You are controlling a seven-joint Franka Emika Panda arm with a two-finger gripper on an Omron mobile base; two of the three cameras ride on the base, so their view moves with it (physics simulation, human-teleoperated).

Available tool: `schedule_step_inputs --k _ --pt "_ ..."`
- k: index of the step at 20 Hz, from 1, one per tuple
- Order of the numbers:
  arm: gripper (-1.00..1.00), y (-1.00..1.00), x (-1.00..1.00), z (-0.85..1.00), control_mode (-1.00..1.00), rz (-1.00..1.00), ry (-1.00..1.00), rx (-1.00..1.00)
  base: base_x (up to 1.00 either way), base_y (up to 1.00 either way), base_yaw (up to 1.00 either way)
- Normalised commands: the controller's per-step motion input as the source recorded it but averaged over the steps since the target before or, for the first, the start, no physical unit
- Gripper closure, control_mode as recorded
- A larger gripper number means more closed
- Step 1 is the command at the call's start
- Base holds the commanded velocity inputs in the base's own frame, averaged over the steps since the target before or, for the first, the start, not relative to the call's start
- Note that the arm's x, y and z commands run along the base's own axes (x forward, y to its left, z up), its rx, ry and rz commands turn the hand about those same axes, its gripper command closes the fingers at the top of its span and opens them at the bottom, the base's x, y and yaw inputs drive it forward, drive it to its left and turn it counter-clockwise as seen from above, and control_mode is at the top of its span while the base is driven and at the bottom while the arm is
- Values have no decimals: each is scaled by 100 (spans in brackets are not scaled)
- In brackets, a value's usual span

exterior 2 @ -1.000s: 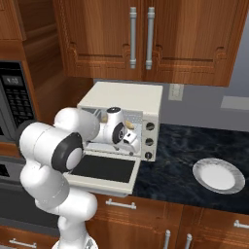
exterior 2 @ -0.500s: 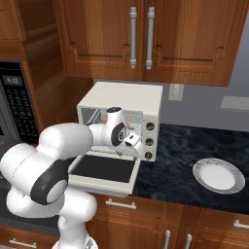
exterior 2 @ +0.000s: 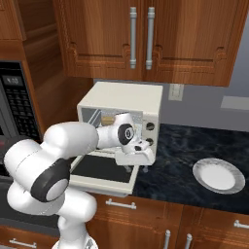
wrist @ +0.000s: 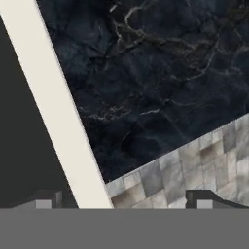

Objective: Pull the toaster oven rack outwards. Pick up the baguette from the plate and place it on the toaster oven rack. Close the toaster oven door fully and set the temperature to the lowest setting.

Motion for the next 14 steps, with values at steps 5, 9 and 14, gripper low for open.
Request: schedule_step_inputs --k 5,9,14 --pt "-100 -61 -84 16 -100 0 9 36 0 0 0" --pt "-100 -29 -65 8 -100 7 -1 32 0 0 0" --pt "-100 -8 -49 0 -100 18 -28 26 0 0 0"
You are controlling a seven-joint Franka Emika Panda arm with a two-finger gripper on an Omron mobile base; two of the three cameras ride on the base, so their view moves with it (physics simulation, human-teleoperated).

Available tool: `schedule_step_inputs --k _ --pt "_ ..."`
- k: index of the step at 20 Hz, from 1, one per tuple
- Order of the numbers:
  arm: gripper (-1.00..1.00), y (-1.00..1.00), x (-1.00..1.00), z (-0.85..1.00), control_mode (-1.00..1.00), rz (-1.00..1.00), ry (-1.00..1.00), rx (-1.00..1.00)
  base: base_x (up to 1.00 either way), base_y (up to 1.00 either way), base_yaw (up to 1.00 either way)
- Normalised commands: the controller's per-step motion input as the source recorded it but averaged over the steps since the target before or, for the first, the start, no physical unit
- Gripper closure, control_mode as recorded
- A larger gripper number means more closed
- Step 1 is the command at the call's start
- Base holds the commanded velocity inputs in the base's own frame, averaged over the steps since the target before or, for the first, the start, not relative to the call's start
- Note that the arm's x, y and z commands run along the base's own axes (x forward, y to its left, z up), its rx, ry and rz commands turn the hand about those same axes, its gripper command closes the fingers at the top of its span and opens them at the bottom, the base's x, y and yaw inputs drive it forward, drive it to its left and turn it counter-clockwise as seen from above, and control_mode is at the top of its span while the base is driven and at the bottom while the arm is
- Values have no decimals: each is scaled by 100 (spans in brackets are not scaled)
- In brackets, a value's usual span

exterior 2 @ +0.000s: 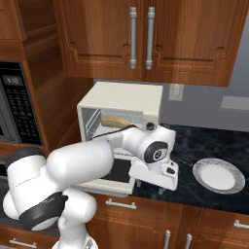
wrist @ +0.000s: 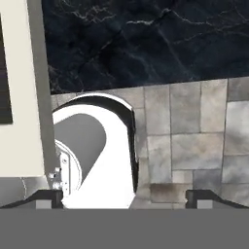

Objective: Pull the toaster oven rack outwards. Pick up the baguette from the plate and place it on the toaster oven rack. Close the toaster oven door fully and set the temperature to the lowest setting.

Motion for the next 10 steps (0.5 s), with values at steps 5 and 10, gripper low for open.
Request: schedule_step_inputs --k 5,10 --pt "-100 0 -16 -5 -100 15 -61 19 0 0 0" --pt "-100 0 -15 -25 -100 23 -69 15 0 0 0"
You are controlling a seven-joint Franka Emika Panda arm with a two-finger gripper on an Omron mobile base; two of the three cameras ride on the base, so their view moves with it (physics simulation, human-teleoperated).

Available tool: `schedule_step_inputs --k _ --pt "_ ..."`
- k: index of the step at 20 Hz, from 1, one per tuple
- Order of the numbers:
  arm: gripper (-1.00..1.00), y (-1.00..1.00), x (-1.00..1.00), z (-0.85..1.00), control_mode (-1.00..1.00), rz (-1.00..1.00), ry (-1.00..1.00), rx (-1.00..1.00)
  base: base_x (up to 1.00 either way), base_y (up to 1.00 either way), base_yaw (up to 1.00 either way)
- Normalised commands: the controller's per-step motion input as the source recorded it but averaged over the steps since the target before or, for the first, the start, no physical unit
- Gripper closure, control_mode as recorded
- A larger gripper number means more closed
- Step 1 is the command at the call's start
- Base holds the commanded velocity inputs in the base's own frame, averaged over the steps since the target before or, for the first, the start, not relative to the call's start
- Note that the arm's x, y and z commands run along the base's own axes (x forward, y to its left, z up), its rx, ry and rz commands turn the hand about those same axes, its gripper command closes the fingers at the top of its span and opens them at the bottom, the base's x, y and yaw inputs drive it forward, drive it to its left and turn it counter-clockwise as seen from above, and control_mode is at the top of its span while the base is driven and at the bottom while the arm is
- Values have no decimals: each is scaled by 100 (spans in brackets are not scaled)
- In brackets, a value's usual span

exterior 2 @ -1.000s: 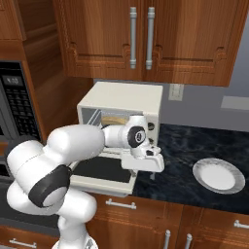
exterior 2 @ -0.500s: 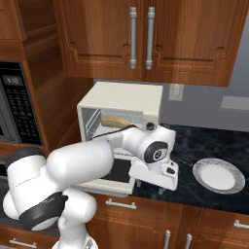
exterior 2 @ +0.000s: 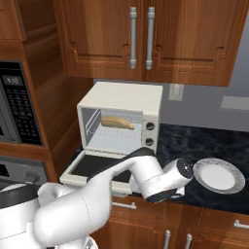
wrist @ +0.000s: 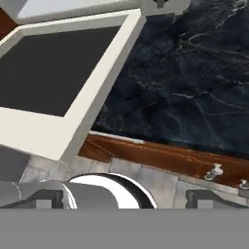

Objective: Pull the toaster oven rack outwards. Pick up the baguette from the plate and place it on the toaster oven rack. Close the toaster oven door fully and set the temperature to the lowest setting.

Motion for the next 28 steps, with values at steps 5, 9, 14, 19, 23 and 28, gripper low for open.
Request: schedule_step_inputs --k 5,9,14,19,23,28 --pt "-100 0 -19 -34 -100 27 -75 4 0 0 0" --pt "-100 14 -8 -17 -100 17 -64 5 0 0 0" --pt "-100 11 10 0 -100 14 -43 19 0 0 0" --pt "-100 3 2 0 -100 6 -6 24 0 0 0" --pt "-100 15 2 -3 -100 0 0 5 0 0 0" --pt "-100 32 18 -9 -100 0 -5 0 0 0 0"
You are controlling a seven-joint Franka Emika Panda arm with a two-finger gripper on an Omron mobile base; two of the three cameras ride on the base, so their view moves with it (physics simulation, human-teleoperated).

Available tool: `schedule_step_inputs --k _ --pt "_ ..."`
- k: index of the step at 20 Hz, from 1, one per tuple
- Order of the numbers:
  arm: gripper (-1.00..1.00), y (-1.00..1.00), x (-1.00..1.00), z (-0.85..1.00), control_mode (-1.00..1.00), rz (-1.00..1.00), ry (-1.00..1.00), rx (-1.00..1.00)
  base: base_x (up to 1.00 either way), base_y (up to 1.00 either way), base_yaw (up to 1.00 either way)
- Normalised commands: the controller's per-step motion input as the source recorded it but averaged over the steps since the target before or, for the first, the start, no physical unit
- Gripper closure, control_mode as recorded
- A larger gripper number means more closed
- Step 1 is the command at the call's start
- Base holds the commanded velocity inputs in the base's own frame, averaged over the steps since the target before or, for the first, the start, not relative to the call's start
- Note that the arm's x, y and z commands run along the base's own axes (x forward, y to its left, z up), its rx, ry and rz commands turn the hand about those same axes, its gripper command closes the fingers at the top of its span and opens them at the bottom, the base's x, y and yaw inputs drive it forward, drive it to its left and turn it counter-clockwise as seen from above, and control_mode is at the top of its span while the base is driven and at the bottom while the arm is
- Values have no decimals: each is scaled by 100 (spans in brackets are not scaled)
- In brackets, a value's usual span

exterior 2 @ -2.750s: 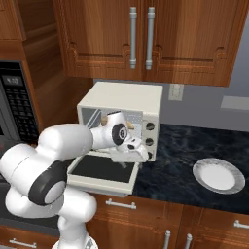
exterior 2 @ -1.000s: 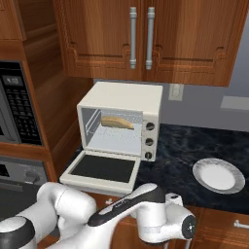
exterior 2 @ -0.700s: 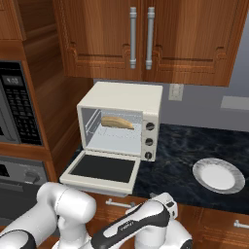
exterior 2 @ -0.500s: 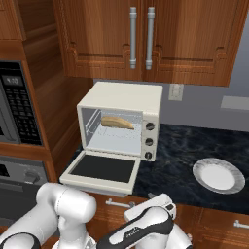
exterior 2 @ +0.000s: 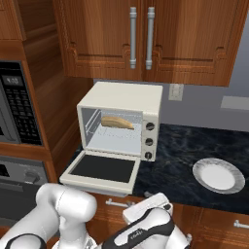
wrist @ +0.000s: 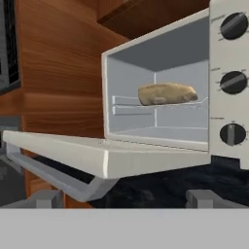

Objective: Pull the toaster oven rack outwards. Pick up the baguette from the plate and place it on the toaster oven rack. Close the toaster oven door fully and set the temperature to the lowest setting.

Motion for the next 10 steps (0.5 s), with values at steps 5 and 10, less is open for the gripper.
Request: schedule_step_inputs --k 5,10 --pt "-100 49 14 -19 -100 -5 -12 -3 0 0 0" --pt "-100 21 17 -7 -100 -7 -9 -2 0 0 0"
